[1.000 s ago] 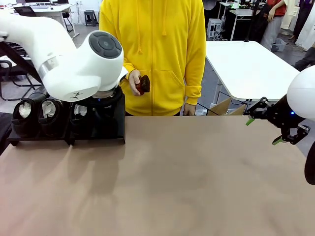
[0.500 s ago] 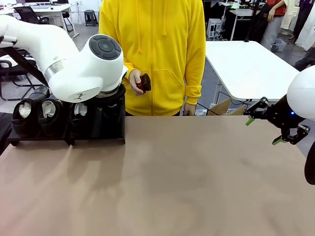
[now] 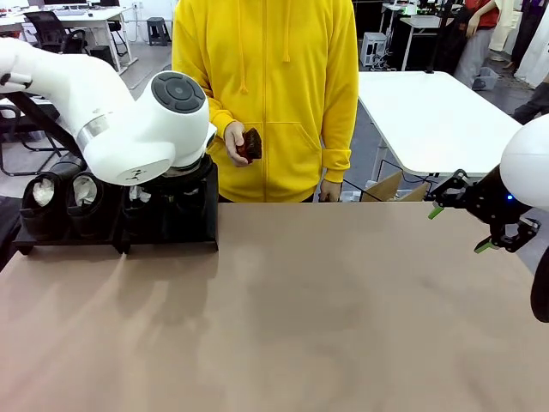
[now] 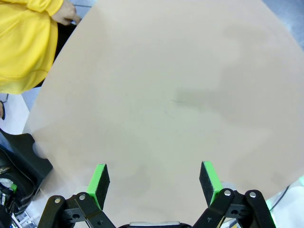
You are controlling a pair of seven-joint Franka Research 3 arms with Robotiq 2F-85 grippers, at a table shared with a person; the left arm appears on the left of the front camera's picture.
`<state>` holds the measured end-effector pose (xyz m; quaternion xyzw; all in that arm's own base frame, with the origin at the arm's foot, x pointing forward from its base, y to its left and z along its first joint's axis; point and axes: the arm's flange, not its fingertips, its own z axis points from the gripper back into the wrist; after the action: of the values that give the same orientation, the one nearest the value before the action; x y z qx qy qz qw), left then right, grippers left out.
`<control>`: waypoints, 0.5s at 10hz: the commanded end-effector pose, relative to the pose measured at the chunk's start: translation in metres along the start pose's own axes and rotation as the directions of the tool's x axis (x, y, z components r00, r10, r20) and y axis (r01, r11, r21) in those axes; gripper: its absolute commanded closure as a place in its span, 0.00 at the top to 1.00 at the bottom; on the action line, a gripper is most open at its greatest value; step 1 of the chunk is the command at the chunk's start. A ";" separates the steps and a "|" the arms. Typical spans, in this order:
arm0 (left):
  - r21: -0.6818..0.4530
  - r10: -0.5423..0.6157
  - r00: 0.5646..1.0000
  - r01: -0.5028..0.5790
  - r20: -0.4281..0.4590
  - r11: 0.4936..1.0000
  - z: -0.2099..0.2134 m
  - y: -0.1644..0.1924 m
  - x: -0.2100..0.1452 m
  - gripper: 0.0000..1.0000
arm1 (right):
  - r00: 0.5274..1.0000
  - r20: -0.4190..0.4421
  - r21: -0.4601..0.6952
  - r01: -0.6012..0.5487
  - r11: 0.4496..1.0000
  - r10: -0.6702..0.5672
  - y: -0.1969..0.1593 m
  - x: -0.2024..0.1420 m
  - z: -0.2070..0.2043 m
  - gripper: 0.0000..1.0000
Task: Organize the shoes by placing them on the stand.
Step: Place the Shoe from the middle of the table onto the Shoes Stand.
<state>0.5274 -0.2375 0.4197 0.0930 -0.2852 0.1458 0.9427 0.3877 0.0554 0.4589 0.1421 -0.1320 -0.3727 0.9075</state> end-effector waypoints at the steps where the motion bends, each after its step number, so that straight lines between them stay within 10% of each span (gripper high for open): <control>1: -0.012 0.029 1.000 -0.029 -0.010 1.000 -0.002 -0.001 0.003 0.00 | 1.000 -0.002 0.017 -0.016 1.000 0.016 -0.001 0.002 -0.001 1.00; 5: 0.004 0.046 0.999 -0.046 0.006 0.999 0.000 0.003 0.002 0.55 | 1.000 -0.002 0.017 -0.016 1.000 0.016 -0.001 0.002 -0.001 1.00</control>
<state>0.5293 -0.2352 0.4182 0.0903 -0.2805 0.1544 0.9430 0.3877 0.0554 0.4589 0.1421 -0.1320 -0.3726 0.9075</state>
